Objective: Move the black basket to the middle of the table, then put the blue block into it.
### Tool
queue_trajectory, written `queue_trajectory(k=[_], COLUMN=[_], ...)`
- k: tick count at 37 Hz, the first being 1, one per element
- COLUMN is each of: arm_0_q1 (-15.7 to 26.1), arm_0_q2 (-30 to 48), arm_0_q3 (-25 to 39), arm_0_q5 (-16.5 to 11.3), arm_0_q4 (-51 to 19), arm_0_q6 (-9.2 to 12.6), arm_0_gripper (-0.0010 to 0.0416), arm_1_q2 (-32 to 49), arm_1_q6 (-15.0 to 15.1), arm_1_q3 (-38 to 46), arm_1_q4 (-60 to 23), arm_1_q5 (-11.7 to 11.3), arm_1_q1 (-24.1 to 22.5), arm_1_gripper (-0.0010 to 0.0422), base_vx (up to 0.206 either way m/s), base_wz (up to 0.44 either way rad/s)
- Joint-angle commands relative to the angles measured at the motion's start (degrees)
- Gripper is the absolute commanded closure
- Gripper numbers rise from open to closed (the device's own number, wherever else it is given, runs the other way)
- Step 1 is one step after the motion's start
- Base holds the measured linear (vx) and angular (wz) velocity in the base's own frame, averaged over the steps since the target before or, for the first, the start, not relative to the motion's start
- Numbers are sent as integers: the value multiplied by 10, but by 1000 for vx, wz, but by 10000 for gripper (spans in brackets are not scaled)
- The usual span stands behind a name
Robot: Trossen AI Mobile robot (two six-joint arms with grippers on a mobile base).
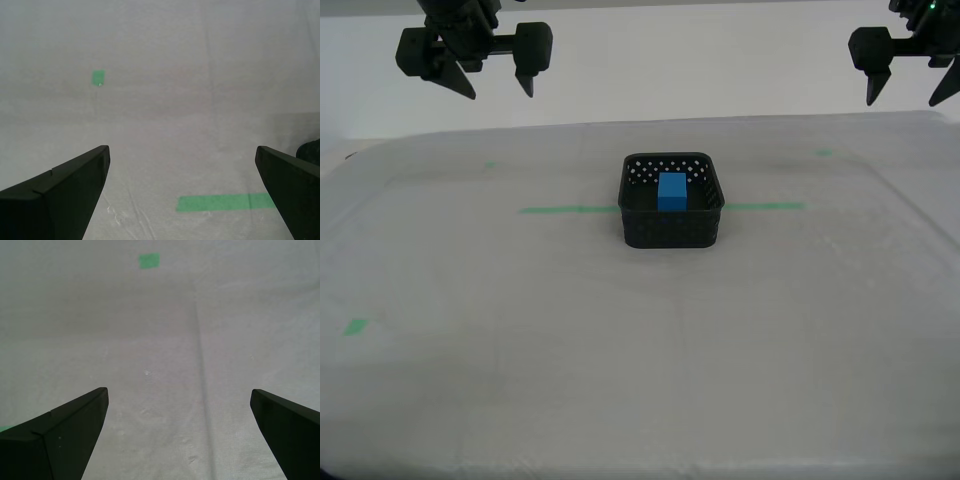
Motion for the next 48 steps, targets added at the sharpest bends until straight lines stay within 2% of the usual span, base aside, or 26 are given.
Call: queue_trajectory(k=[1, 48], arm_0_q1=[0, 0], arm_0_q2=[0, 0], arm_0_q3=[1, 1], arm_0_q5=[0, 0], arm_0_q4=[0, 0], arm_0_q6=[1, 1], arm_0_gripper=[7, 7], arm_1_q2=[-1, -1], arm_1_q6=[2, 2], arm_1_q3=[0, 0], arm_1_q4=[1, 1], arm_1_q5=[2, 2], arm_1_q1=[0, 0], arm_1_gripper=[12, 12], base_vx=[0, 0], base_wz=[0, 0])
